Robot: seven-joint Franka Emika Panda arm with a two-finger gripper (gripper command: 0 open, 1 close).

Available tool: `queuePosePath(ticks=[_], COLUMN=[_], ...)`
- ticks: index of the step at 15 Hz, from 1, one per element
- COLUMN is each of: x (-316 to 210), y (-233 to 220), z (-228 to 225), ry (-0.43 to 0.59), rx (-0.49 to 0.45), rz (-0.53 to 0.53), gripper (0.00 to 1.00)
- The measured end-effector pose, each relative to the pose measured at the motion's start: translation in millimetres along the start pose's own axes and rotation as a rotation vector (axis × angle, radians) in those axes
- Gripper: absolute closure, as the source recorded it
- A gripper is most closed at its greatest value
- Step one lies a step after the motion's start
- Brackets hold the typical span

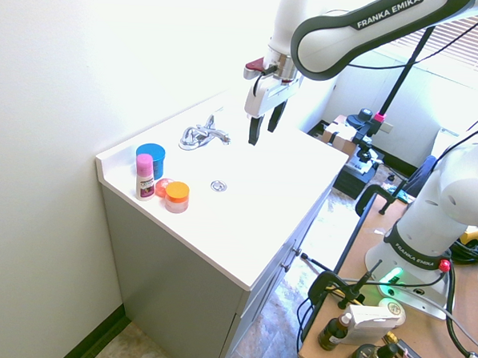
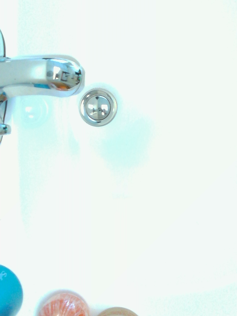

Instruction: Turn off the hot water

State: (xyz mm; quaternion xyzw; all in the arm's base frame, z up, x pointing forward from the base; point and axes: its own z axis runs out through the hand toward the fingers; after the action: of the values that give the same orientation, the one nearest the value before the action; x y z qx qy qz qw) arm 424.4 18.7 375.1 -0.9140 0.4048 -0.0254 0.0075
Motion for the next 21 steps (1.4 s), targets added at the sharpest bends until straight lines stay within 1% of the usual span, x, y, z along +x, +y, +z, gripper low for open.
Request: queuePosePath(ticks=[2, 4, 6, 10, 14, 18, 21], x=[0, 1, 5, 26, 44, 60, 62], y=[0, -8, -26, -66, -93, -107, -108], z=[1, 4, 8, 24, 44, 74, 85], ry=[0.000, 0.037, 0.117, 0.303, 0.412, 0.456, 0.437], rx=[0.000, 0.004, 0.005, 0.016, 0.006, -0.034, -0.046], rz=[0.002, 0.040, 0.121, 0.227, 0.279, 0.294, 0.306], gripper=[0.00, 0.00, 0.00, 0.00, 0.00, 0.00, 0.00])
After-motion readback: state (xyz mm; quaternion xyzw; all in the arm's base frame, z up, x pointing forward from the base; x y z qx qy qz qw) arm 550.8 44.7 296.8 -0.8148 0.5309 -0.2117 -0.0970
